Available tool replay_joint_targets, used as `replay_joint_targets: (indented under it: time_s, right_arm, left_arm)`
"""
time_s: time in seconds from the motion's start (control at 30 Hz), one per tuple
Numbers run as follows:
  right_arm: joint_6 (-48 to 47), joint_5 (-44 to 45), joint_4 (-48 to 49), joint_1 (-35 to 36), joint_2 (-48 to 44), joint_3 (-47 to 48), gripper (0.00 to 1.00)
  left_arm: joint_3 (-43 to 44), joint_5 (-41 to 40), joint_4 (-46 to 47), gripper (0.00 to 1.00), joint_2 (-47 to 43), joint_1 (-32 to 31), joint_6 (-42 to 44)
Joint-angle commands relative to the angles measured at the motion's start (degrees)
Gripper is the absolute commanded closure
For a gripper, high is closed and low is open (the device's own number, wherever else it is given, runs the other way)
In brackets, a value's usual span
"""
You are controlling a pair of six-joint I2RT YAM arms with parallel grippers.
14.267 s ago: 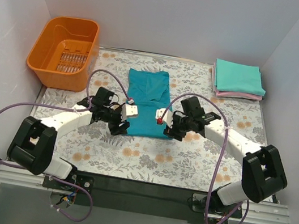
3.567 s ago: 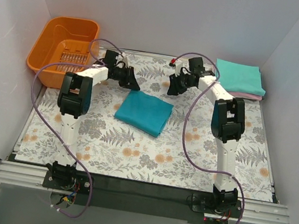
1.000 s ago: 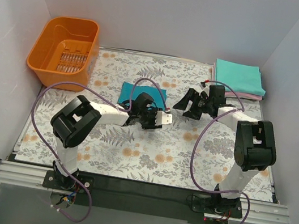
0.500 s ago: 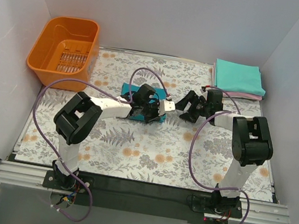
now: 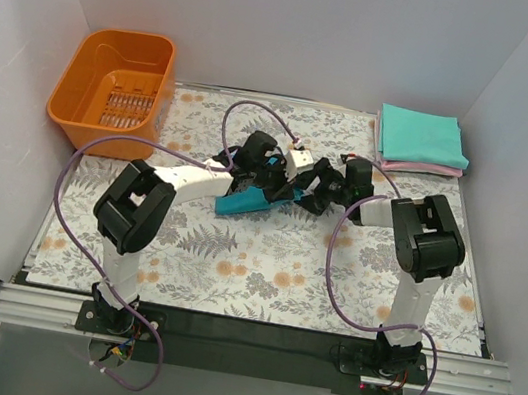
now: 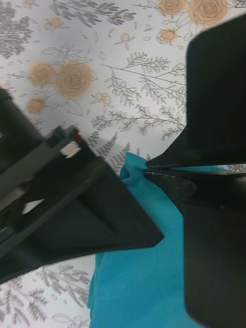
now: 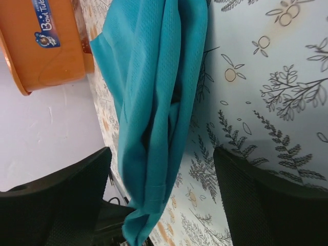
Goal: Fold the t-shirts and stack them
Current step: Fold the tshirt, then neatly place the folded tshirt to the corner
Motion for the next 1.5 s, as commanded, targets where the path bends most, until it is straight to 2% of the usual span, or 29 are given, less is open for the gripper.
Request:
replay_joint_targets:
  time_s: [0.0,0.27,0.37,0.4,0.5,0.67,0.8,0.93,1.03,1.07,1.1,1.2,1.23,1.27,1.33,1.37,1.47]
  right_arm:
    - [4.8,2.7,1.6,1.2,2.4,0.9,0.28]
    - [4.3,4.1,1.8,1.5,6.3,6.7,0.42]
    - [3.3,4.5,1.7,1.8,7.6,8.6,0.53]
    - [3.1,4.8,1.7,1.9,7.9,8.6,0.6]
    - [2.2,5.4,1.7,2.4,7.9,7.6,0.74]
    - [-0.2,5.5,1.6,2.3,8.7,8.9,0.74]
    - [-0.9,4.8,1.3,2.5,9.7,10.8,0.53]
    - [-1.4,4.9,1.2,2.5,10.5,11.5,0.54]
    - [-2.1,4.8,1.3,2.6,10.8,11.7,0.7]
    - [-2.7,4.9,1.4,2.6,10.8,11.8,0.83]
    - [-3.2,4.9,1.3,2.6,10.8,12.0,0.89]
    - [-6.8,4.2,1.1,2.5,10.5,13.0,0.99]
    - [-8.3,4.0,0.8,2.4,10.4,13.4,0.99]
    - [-10.3,3.8,-1.0,2.4,10.1,14.8,0.99]
    - [-18.6,4.6,-5.2,2.1,8.5,16.5,0.99]
    - [-21.9,4.9,-9.5,1.8,7.1,18.5,0.99]
    - [-33.9,7.8,-14.5,1.3,4.8,20.5,0.99]
  left_arm:
    - [2.5,1.0,2.3,1.0,0.0,0.7,-4.5]
    - [3.0,0.8,3.4,1.0,1.1,0.7,-7.5]
    - [3.2,0.2,3.4,1.0,1.9,0.7,-8.2]
    - [3.7,-0.1,3.4,1.0,2.5,0.6,-8.5]
    - [4.6,-1.2,5.5,1.0,3.2,0.8,-10.4]
    - [5.1,0.8,6.6,1.0,3.4,0.8,-11.6]
    - [5.1,0.8,6.7,1.0,3.2,0.8,-11.7]
    - [4.7,1.7,6.8,1.0,3.1,0.7,-11.5]
    - [4.7,2.1,6.7,1.0,3.2,0.8,-11.6]
    - [4.8,2.0,6.7,1.0,3.2,0.8,-11.6]
    - [4.7,2.1,6.8,1.0,3.1,0.8,-11.6]
    - [4.3,2.9,6.7,1.0,1.9,0.8,-11.2]
    - [4.4,3.4,5.5,1.0,1.7,0.8,-10.9]
    - [5.0,3.1,4.2,0.86,1.2,0.7,-10.8]
    - [6.1,2.1,-1.2,0.8,-0.6,1.4,-11.0]
    - [5.8,3.1,-2.2,0.75,-1.8,2.2,-12.3]
    - [4.4,4.2,-4.1,0.63,-7.0,6.6,-15.7]
